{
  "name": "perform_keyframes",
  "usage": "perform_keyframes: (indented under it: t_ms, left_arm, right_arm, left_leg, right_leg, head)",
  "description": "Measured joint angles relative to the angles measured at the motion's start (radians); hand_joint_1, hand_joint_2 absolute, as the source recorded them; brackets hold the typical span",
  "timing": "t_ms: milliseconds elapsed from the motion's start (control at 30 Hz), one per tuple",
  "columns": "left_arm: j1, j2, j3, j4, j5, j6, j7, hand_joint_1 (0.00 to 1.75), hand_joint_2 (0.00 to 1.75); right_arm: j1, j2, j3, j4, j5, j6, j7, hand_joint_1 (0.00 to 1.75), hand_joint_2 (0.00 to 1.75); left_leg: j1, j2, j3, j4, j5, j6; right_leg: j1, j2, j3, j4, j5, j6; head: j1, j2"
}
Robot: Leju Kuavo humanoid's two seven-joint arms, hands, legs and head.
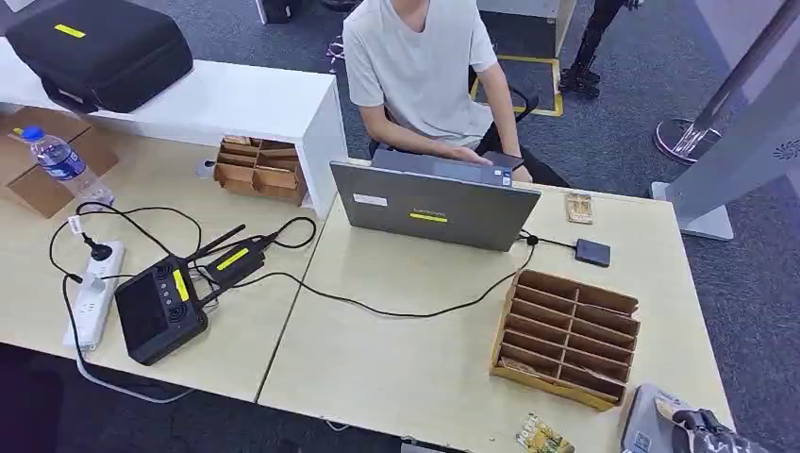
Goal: Pass the card to the sensor for recognition and then transmit it.
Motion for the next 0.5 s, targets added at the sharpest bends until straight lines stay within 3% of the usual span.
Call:
perform_keyframes:
  t_ms: [500]
  left_arm:
    - [0.0,0.0,0.006,0.0,-0.003,0.0,0.0,0.0,0.0]
  right_arm:
    - [-0.016,0.015,-0.04,0.039,0.023,0.006,-0.009,1.75,1.75]
  left_leg:
    - [0.0,0.0,0.0,0.0,0.0,0.0]
  right_leg:
    - [0.0,0.0,0.0,0.0,0.0,0.0]
  head:
    - [0.0,0.0]
